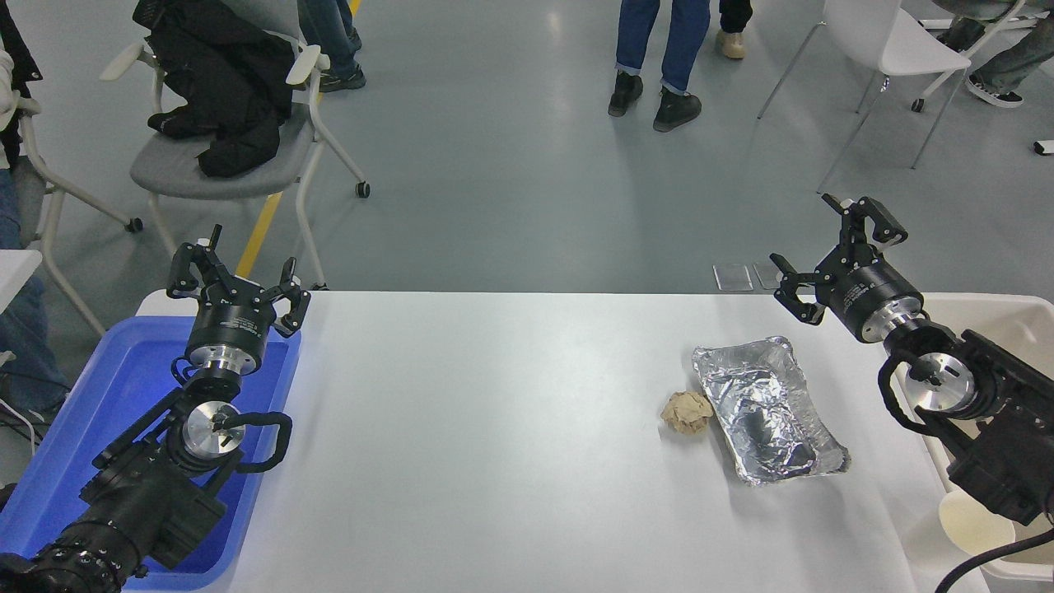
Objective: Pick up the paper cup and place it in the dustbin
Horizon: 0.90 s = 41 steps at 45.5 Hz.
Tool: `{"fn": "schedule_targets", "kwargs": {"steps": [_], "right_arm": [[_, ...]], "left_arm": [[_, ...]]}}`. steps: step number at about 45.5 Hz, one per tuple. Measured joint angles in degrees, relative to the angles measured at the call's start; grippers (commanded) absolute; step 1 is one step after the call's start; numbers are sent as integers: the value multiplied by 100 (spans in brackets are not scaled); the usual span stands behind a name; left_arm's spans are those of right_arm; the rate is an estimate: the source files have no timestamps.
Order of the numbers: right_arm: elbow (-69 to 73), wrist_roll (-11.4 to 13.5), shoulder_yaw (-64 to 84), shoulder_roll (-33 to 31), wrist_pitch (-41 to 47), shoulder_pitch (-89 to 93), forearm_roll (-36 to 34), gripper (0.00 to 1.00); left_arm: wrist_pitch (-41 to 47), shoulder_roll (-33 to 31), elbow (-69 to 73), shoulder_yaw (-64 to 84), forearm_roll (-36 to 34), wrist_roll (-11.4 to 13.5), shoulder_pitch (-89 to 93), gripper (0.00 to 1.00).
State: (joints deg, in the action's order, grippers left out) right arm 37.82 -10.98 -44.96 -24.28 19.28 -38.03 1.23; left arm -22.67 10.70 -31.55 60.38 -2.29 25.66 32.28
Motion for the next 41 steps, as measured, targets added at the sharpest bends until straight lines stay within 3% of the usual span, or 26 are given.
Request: {"fn": "schedule_targets", "kwargs": {"steps": [41], "right_arm": [[76,31,34,24,11,-78,29,100]], "left_arm": [[-1,36,0,-67,-8,0,6,99]]}}
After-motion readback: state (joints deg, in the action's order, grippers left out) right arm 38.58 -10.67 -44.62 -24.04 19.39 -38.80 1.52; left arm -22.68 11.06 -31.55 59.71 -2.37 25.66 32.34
